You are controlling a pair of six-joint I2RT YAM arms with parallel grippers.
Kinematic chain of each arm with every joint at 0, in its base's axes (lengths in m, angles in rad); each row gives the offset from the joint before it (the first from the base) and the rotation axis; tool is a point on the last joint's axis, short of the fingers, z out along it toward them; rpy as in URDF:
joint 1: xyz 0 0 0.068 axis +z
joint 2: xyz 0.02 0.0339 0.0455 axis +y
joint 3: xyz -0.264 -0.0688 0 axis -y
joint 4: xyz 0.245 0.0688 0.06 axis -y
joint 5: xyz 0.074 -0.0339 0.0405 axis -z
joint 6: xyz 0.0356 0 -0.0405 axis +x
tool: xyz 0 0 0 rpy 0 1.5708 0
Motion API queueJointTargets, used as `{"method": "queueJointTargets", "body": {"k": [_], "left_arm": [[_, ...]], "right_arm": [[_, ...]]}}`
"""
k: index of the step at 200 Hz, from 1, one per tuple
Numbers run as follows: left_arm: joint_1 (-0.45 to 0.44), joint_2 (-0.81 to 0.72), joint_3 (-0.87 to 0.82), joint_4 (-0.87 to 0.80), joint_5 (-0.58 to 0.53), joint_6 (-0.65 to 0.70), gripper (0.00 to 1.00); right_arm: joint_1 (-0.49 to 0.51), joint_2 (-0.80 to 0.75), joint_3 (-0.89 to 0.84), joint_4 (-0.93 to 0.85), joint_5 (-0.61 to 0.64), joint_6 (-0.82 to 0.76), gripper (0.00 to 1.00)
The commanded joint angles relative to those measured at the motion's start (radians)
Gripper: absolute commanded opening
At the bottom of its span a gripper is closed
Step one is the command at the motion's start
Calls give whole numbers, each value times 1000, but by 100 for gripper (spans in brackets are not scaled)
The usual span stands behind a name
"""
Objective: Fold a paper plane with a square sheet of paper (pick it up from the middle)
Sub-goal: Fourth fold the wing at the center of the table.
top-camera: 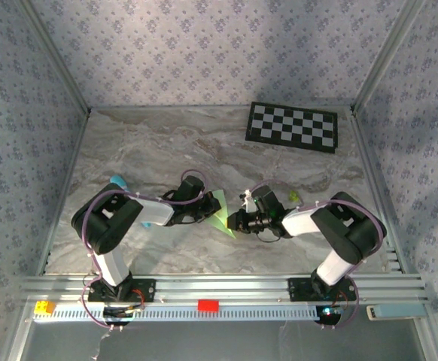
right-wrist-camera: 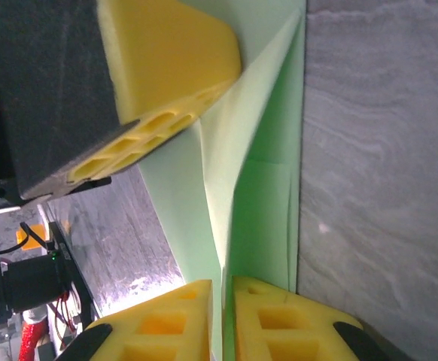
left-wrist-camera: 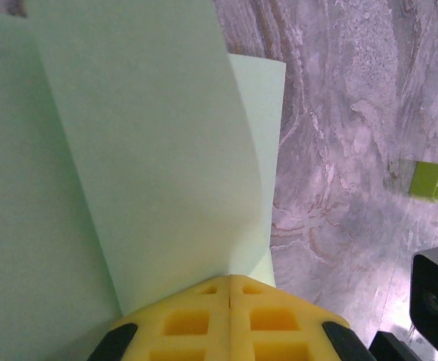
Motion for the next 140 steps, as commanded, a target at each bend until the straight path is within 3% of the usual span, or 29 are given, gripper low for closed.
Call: {"method": "queueJointTargets", "body": {"k": [1,59,98,140], "left_arm": [[-2,35,0,-47,-16,11,3],[-3,32,-5,-47,-14,14,3],[-3,32,-2,-53,-14,19,3],[-3,33,-4,-54,-16,22,3]], "right_arm": [[9,-30,-7,-148,44,-43,16],[12,-22,-37,-133,-1,-42,8],[9,-17,-61,-148,4,-31,8],[8,-69,-63,-200,22,-51,17]]}}
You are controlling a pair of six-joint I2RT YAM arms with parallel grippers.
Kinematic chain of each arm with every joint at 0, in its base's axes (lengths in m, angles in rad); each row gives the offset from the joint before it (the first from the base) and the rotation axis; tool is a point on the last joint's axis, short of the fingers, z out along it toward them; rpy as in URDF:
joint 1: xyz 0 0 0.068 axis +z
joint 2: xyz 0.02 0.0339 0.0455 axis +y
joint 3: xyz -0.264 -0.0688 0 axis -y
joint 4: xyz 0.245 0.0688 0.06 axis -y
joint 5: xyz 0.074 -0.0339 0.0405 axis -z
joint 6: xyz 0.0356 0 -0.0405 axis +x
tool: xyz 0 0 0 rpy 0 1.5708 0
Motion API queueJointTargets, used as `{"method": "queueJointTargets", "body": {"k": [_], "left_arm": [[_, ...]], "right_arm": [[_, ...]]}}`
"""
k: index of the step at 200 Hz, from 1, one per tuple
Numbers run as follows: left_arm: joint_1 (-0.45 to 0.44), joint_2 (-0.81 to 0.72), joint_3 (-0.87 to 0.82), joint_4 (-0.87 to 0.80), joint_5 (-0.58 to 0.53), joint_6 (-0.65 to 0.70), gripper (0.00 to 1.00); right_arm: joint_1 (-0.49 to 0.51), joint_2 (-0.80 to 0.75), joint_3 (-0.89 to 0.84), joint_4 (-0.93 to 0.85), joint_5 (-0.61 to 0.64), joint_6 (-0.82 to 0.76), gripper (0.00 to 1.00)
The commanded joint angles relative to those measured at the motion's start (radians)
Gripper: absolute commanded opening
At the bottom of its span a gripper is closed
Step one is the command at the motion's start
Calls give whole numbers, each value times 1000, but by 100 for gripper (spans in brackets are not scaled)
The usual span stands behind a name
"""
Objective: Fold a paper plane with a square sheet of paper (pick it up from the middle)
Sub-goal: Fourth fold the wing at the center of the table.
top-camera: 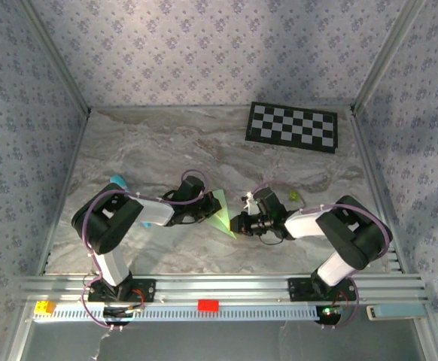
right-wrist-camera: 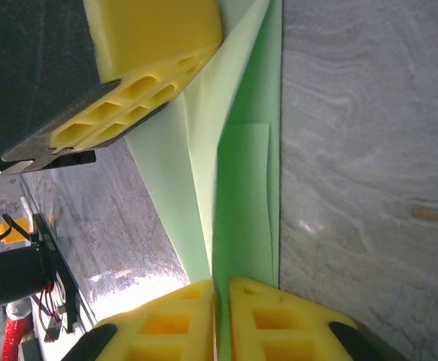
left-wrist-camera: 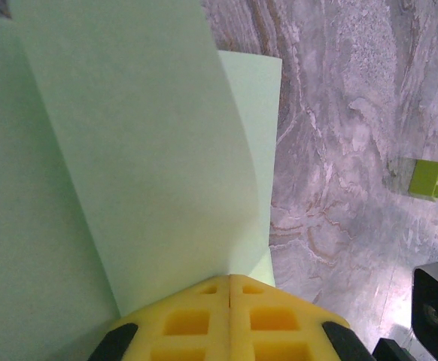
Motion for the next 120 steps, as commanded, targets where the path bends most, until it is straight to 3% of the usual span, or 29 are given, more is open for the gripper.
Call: {"method": "queueJointTargets", "body": {"k": [1,33,76,120], "left_arm": [[-3,32,-4,-58,-15,20,3],[-3,31,-3,-55,-14,20,3],[-3,31,-3,-56,-14,18,3],[-3,28,-4,-57,-15,17,3]], "right_arm": [[6,-22,-35,-150,10,-22,17],[2,-37,-42,-172,7,-37,17],[1,-18,-58,-158,-13,-40,7],[-4,-33,-68,-154,-28,-34,10]]}}
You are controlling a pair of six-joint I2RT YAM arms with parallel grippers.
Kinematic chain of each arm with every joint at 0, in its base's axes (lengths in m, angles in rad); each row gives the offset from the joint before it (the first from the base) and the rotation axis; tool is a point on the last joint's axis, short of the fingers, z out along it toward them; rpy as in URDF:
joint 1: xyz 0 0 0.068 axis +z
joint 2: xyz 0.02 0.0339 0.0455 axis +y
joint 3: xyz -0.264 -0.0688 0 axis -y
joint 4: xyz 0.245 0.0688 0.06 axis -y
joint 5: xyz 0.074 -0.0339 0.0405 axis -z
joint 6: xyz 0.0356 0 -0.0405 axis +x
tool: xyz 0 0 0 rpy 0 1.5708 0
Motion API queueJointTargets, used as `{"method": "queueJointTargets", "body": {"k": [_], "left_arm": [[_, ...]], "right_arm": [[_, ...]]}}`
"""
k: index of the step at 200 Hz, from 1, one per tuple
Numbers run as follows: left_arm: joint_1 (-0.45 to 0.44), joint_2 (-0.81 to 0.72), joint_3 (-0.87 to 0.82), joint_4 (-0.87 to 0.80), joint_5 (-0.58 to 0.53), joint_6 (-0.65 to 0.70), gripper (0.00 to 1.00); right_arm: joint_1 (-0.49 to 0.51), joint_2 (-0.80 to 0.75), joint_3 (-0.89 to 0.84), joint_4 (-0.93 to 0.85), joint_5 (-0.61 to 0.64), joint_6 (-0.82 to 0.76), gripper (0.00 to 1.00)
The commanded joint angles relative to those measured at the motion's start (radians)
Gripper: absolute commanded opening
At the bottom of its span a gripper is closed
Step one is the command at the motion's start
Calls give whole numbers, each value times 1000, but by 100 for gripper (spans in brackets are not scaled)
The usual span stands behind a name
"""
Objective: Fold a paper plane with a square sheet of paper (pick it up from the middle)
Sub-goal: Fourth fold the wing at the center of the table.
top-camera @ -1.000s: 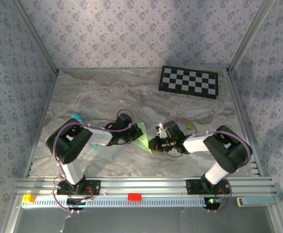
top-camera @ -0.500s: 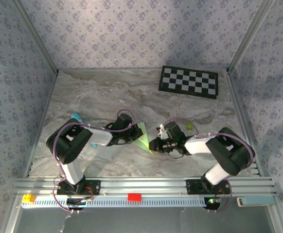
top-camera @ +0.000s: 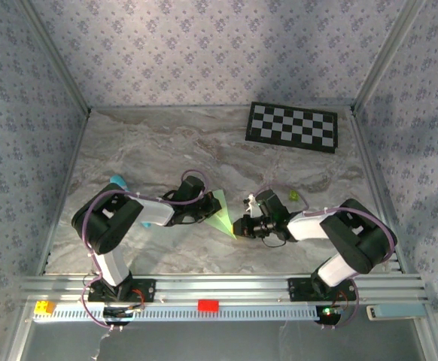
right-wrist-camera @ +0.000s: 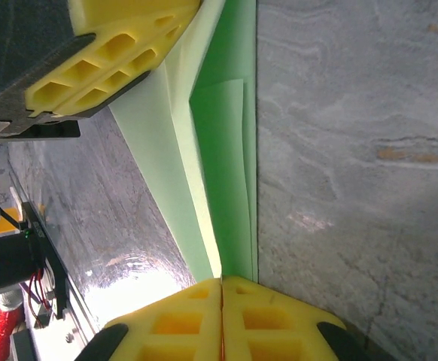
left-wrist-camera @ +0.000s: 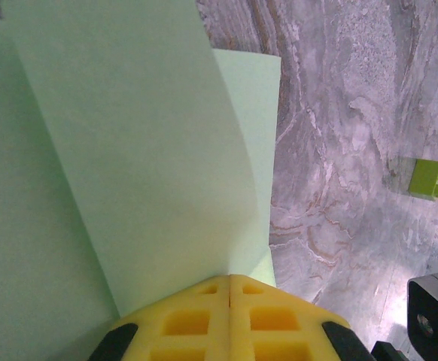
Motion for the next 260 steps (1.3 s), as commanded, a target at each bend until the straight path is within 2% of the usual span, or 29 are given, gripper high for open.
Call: {"method": "queueJointTargets", "body": {"k": [1,51,104,186,260], "left_arm": [[-2,28,-4,-56,-16,17,3],[-3,26,-4,-59,-16,17,3],[-2,28,-2,-59,-14,18,3],[-3,26,-4,-59,-16,14,3],[-5,26,-8,-58,-17,15,2]], "right_arm": [[-1,-1,-40,-116,-24,-5,10],[-18,-46,-47,-174,-27,-35,14],[-21,-19,-50,-161,-46,-45,7],[-24,-21,-15,-193,-61,-56,10],[-24,-11,-22,-198,-61,-62,8]]}}
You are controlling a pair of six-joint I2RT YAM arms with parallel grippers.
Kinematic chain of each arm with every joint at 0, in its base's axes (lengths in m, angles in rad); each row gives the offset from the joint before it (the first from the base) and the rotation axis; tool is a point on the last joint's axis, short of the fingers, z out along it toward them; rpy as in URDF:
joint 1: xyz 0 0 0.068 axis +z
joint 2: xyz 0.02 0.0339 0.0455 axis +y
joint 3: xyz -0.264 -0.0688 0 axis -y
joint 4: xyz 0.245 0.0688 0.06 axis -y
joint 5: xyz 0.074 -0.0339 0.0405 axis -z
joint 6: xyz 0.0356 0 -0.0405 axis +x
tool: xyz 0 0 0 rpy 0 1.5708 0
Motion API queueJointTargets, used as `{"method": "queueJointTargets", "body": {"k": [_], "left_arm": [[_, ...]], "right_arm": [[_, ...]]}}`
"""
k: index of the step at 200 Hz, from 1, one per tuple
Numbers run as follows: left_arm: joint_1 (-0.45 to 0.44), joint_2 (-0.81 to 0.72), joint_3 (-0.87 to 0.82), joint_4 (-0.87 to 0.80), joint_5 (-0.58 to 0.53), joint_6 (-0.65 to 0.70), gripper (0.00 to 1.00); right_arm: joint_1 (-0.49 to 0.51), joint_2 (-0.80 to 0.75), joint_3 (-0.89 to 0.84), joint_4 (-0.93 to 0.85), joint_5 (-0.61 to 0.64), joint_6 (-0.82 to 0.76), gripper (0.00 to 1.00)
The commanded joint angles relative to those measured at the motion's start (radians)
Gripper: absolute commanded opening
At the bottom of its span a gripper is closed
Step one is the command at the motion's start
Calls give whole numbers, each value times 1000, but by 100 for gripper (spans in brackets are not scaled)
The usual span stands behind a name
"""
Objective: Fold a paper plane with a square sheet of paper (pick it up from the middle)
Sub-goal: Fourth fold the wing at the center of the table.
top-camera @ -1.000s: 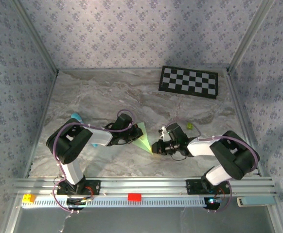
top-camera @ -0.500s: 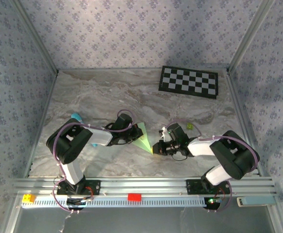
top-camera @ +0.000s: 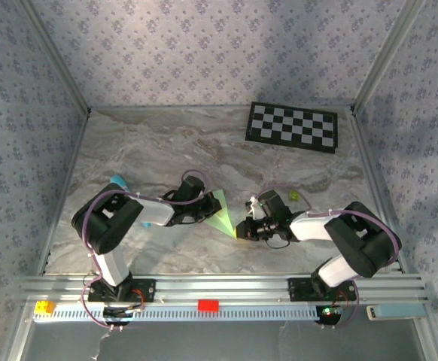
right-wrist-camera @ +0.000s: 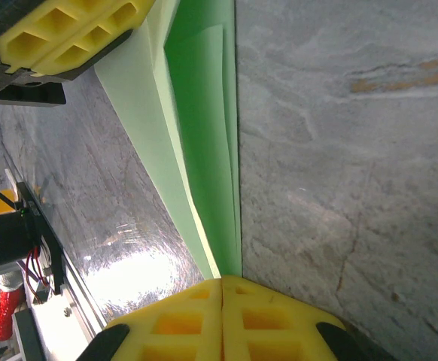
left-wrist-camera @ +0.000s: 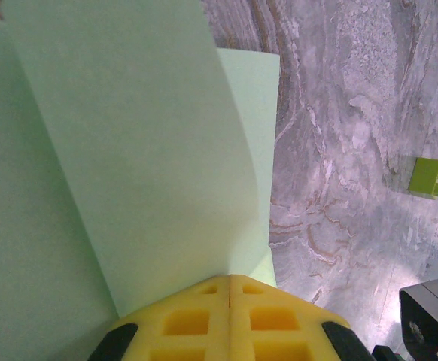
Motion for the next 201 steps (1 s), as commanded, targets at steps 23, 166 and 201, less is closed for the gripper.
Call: {"method": "queueJointTargets", "body": {"k": [23,166,201], "left_arm": [[-3,27,-8,-59,-19,14,2],[-3,26,-12,-53,-17,18,2],[-4,28,-10,-54,-17,17,2]], "right_arm": [[-2,24,-13,-106,-18,-15,9],[-18,38,149,-151,-36,-15,28],[-17,74,163,-135,-37,-10,28]]}}
